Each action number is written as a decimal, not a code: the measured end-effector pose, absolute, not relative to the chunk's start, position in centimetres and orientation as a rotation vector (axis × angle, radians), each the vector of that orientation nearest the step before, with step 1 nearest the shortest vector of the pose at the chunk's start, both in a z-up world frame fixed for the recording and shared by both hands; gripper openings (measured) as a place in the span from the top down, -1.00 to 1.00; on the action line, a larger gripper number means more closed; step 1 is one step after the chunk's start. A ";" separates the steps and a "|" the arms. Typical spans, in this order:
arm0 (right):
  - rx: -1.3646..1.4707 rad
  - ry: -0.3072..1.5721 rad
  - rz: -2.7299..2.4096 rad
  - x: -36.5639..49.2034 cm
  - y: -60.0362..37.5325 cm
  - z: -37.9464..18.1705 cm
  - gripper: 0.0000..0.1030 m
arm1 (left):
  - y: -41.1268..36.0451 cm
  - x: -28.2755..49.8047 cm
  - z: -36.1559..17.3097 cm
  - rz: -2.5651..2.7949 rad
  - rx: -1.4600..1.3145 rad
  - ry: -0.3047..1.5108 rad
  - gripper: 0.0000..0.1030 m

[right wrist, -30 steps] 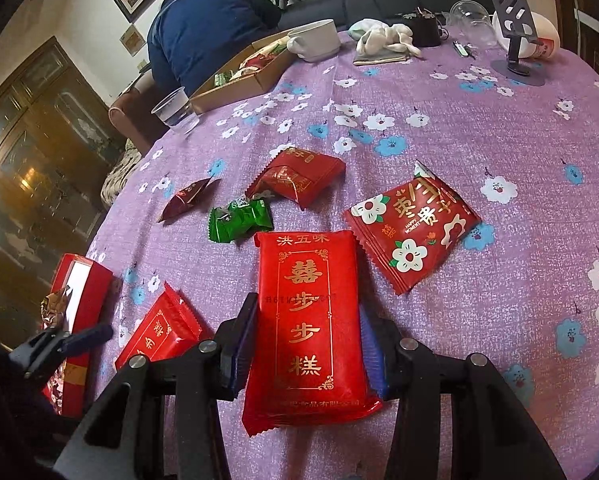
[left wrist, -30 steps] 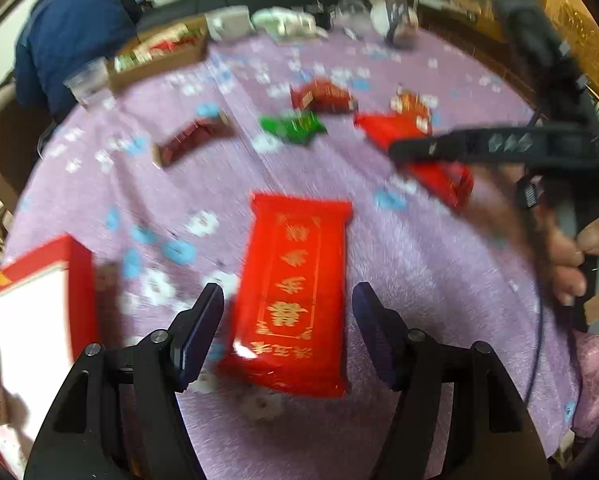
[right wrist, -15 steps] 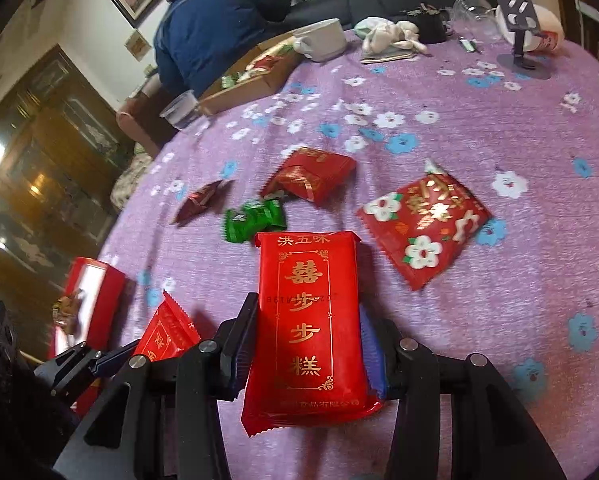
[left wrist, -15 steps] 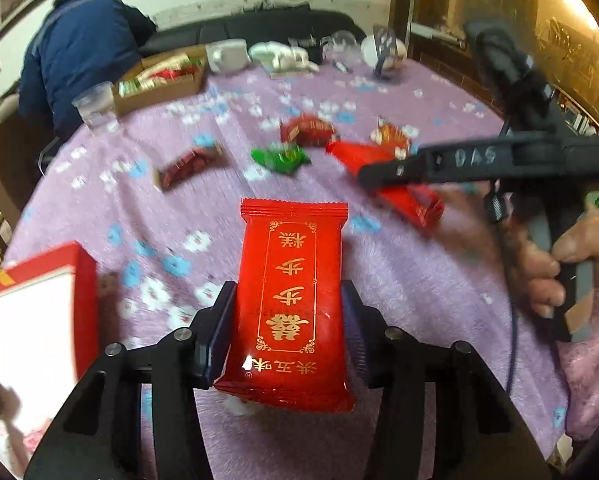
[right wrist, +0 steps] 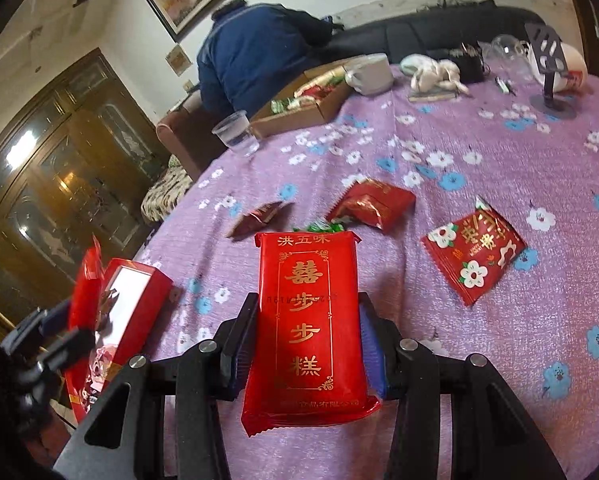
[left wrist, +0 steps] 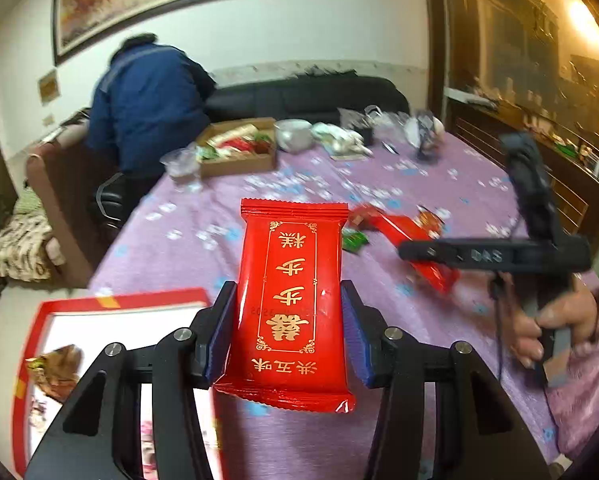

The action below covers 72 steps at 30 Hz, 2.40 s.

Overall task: Organize snacks
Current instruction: 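Carry both long red cake packets over the tray with both tools, then lower the red cake packets onto the tray and open both tools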

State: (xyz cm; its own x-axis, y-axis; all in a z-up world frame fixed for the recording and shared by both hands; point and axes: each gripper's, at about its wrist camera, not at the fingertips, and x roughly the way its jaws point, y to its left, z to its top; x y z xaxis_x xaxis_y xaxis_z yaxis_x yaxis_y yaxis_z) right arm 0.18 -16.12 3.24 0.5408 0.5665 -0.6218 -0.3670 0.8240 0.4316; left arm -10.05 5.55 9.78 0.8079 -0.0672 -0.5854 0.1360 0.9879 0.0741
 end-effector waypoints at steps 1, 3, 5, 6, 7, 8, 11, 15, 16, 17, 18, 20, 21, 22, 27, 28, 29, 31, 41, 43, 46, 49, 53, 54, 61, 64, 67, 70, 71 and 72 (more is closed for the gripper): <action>0.266 0.819 0.568 -0.3 -15.9 3.5 0.09 | 5.9 -10.2 10.0 -0.097 0.114 0.613 0.06; 0.259 0.785 0.573 -1.2 -15.2 4.3 0.09 | 6.9 -10.4 10.3 -0.068 0.105 0.593 0.06; 0.273 0.757 0.599 -2.0 -14.4 5.0 0.09 | 7.8 -10.8 10.5 -0.043 0.102 0.578 0.06; 0.284 0.748 0.615 -2.3 -14.1 5.2 0.09 | 8.2 -10.9 10.5 -0.028 0.100 0.573 0.06; 0.294 0.738 0.634 -2.7 -13.6 5.5 0.09 | 8.7 -11.0 10.5 -0.015 0.096 0.569 0.06; 0.298 0.727 0.651 -3.1 -12.8 5.7 0.09 | 9.2 -11.2 10.5 -0.006 0.089 0.566 0.06; 0.303 0.709 0.699 -4.0 -10.7 6.2 0.09 | 10.9 -11.8 10.4 0.021 0.065 0.559 0.06; 0.314 0.700 0.764 -4.9 -8.0 6.6 0.09 | 12.9 -12.3 10.2 0.061 0.046 0.553 0.06; 0.316 0.695 0.780 -5.2 -7.2 6.7 0.09 | 13.5 -12.5 10.1 0.069 0.038 0.553 0.06; 0.317 0.693 0.793 -5.4 -6.6 6.7 0.09 | 14.0 -12.6 10.0 0.078 0.031 0.553 0.06; 0.318 0.692 0.809 -5.6 -5.9 6.8 0.09 | 14.5 -12.8 9.9 0.088 0.026 0.551 0.06; 0.321 0.687 0.830 -6.0 -4.9 6.8 0.09 | 15.4 -13.2 9.7 0.102 0.016 0.550 0.06; 0.322 0.687 0.843 -6.1 -4.3 6.8 0.09 | 16.0 -13.3 9.5 0.112 0.007 0.550 0.06; 0.324 0.690 0.859 -6.3 -3.5 6.7 0.10 | 16.4 -13.5 9.4 0.121 0.002 0.551 0.06; 0.301 0.723 0.911 -6.8 0.0 6.0 0.09 | 18.5 -14.1 8.9 0.165 -0.015 0.551 0.06; 0.291 0.732 0.922 -7.0 1.0 5.8 0.10 | 18.8 -14.2 8.8 0.173 -0.017 0.552 0.06; 0.285 0.737 0.929 -7.2 1.4 5.6 0.10 | 19.1 -14.3 8.7 0.181 -0.019 0.553 0.06; 0.274 0.752 0.953 -7.5 2.8 5.1 0.10 | 20.0 -14.4 8.3 0.200 -0.026 0.560 0.06; 0.230 0.800 1.028 -8.4 6.6 3.3 0.10 | 22.9 -14.7 5.9 0.272 -0.046 0.615 0.06; 0.221 0.812 1.039 -8.4 7.1 2.9 0.10 | 23.2 -14.8 5.7 0.282 -0.044 0.621 0.06; 0.199 0.811 1.041 -8.8 7.6 2.8 0.10 | 23.4 -14.8 5.5 0.293 -0.039 0.625 0.06; 0.183 0.805 1.045 -9.3 7.8 2.7 0.10 | 23.5 -14.7 5.2 0.298 -0.037 0.634 0.06; 0.174 0.802 1.049 -9.6 7.8 2.5 0.10 | 23.5 -14.5 4.9 0.299 -0.037 0.645 0.06; 0.175 0.805 1.049 -9.7 7.9 2.5 0.10 | 23.5 -14.5 4.9 0.303 -0.035 0.648 0.05; 0.195 0.800 1.068 -9.7 7.7 2.9 0.04 | 23.6 -14.2 4.6 0.350 -0.035 0.664 0.04; 0.210 0.794 1.056 -9.5 7.1 3.0 0.03 | 23.6 -14.3 4.9 0.361 -0.029 0.652 -0.11; 0.237 0.805 1.038 -8.9 6.5 2.8 0.03 | 23.3 -14.5 5.1 0.361 -0.022 0.640 -0.19; 0.257 0.815 1.025 -8.5 6.1 2.7 0.02 | 22.7 -14.3 5.0 0.339 -0.008 0.649 -0.20; 0.258 0.817 1.021 -8.5 6.0 2.6 0.00 | 22.4 -14.2 4.8 0.330 -0.004 0.653 -0.20; 0.259 0.821 1.014 -8.3 5.9 2.6 -0.01 | 22.1 -14.1 4.7 0.322 0.000 0.658 -0.20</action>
